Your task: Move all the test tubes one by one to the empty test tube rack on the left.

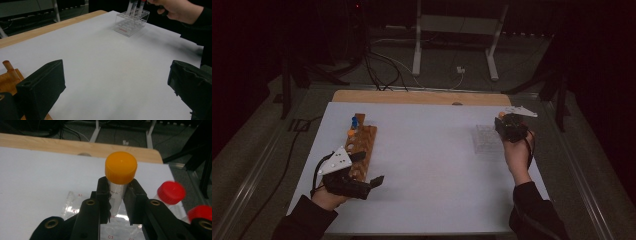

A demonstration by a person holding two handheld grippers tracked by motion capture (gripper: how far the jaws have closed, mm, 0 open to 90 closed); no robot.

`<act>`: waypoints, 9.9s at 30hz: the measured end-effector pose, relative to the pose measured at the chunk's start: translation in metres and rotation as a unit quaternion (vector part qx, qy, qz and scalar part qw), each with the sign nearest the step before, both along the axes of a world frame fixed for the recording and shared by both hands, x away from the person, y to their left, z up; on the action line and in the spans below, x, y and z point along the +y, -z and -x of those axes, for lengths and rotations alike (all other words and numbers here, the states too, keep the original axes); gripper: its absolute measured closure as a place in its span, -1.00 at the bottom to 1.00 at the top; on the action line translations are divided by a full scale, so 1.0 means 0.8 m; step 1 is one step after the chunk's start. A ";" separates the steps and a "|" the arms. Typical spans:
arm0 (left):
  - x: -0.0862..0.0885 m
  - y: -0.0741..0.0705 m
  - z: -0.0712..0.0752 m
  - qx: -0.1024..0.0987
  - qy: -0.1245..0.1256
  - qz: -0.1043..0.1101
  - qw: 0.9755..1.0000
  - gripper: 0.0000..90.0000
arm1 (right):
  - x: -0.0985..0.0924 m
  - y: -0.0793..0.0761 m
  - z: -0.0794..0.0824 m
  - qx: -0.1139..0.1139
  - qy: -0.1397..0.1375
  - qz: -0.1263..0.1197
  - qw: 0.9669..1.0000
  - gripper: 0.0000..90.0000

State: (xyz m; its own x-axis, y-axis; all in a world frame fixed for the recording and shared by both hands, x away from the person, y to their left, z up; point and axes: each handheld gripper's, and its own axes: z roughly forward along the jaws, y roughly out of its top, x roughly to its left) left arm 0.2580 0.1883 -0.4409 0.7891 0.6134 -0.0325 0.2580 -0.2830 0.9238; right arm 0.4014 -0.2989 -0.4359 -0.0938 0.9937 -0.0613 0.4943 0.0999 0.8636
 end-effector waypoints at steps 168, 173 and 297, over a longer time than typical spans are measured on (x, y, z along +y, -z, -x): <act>0.045 -0.007 -0.032 -0.003 -0.115 -0.019 0.993 -0.94 | 0.077 -0.028 0.158 -0.060 -0.268 -0.023 0.961 -1.00; 0.032 -0.006 -0.023 0.001 -0.078 -0.006 0.997 -0.97 | 0.040 -0.031 0.150 -0.069 -0.225 -0.022 0.972 -1.00; -0.164 -0.040 -0.036 -0.053 0.120 -0.070 0.989 0.60 | 0.167 0.009 0.168 0.007 -0.397 0.004 0.918 0.17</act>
